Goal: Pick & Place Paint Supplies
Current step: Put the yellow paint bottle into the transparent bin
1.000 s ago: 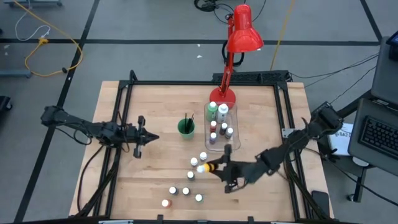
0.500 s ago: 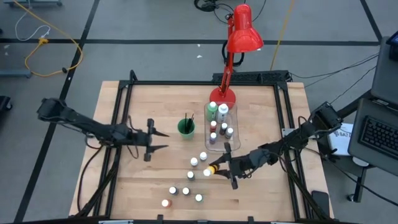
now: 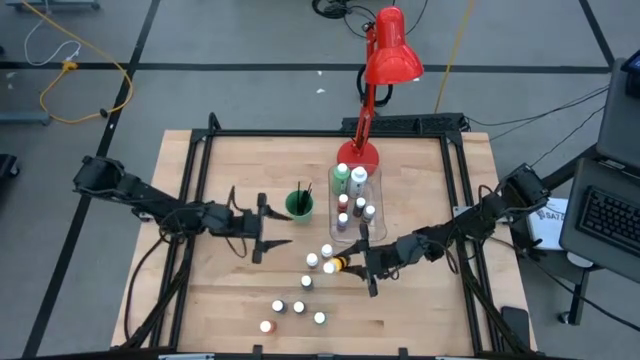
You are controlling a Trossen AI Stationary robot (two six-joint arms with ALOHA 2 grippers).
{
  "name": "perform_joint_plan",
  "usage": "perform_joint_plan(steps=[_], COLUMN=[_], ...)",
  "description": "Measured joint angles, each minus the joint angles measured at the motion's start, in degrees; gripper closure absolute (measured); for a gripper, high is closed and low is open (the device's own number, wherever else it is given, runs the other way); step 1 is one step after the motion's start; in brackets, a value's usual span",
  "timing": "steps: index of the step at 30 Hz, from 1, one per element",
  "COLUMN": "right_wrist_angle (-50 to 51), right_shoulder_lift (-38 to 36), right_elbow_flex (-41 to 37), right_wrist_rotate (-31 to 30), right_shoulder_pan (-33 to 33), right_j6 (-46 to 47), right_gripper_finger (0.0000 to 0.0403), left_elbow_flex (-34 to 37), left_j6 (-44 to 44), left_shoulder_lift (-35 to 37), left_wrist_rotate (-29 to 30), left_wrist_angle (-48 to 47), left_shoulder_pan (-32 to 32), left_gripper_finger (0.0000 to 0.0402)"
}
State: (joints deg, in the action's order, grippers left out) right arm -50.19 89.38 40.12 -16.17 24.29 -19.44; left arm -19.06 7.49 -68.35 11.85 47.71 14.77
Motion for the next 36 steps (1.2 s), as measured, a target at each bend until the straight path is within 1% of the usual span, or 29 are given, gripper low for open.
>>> perform_joint_plan(steps=[1, 3, 5, 7, 9, 15, 19, 22, 24, 26, 29, 34, 36], right_wrist_angle=[-0.1, 0.0, 0.5, 0.5, 0.3, 0.9, 0.9, 0.8, 0.7, 0.7, 1.1, 1.5, 1.6], right_shoulder_lift=[0.0, 0.0, 0.0, 0.0, 0.0, 0.0, 0.0, 0.0, 0.0, 0.0, 0.0, 0.0, 0.0], right_elbow_flex=[0.0, 0.0, 0.0, 0.0, 0.0, 0.0, 0.0, 0.0, 0.0, 0.0, 0.0, 0.0, 0.0], right_wrist_rotate=[0.0, 0.1, 2.8, 5.9, 7.5, 7.2, 7.3, 6.9, 5.2, 2.8, 1.0, 1.2, 1.2], right_shoulder_pan=[-0.2, -0.5, -0.7, -1.0, -1.0, -1.0, -1.0, -1.1, -1.3, -1.6, -2.1, -2.5, -2.5], right_j6=[0.6, 1.4, 1.9, 2.1, 2.3, 2.5, 3.5, 3.8, 4.0, 5.0, 5.5, 6.2, 6.3], right_gripper_finger=[0.0273, 0.0273, 0.0273, 0.0273, 0.0273, 0.0273, 0.0273, 0.0273, 0.0273, 0.0273, 0.0273, 0.0273, 0.0273], left_elbow_flex=[-1.6, -5.0, -7.8, -9.8, -11.1, -12.4, -12.4, -12.4, -12.4, -13.1, -15.4, -21.6, -23.4], left_j6=[-0.6, 2.1, 7.5, 12.4, 15.0, 14.7, 16.4, 17.6, 17.8, 17.4, 16.3, 15.9, 15.9], left_shoulder_lift=[-0.6, -2.0, -3.4, -4.8, -5.6, -5.7, -6.2, -9.1, -11.7, -14.5, -17.4, -21.8, -23.7], left_wrist_rotate=[0.0, -1.5, -5.9, -9.9, -11.7, -11.8, -12.0, -13.7, -15.8, -16.3, -16.3, -13.2, -13.0], left_wrist_angle=[-1.5, -6.1, -9.8, -10.9, -10.7, -10.4, -9.7, -5.4, 0.6, 5.5, 6.5, 6.4, 5.8], left_shoulder_pan=[-0.1, -0.1, -0.1, 0.1, 0.4, 0.8, 1.1, 1.1, 1.1, 1.2, 1.1, 1.1, 1.1], left_gripper_finger=[0.0133, 0.0133, 0.0133, 0.0133, 0.0133, 0.0133, 0.0133, 0.0133, 0.0133, 0.0133, 0.0133, 0.0133, 0.0133])
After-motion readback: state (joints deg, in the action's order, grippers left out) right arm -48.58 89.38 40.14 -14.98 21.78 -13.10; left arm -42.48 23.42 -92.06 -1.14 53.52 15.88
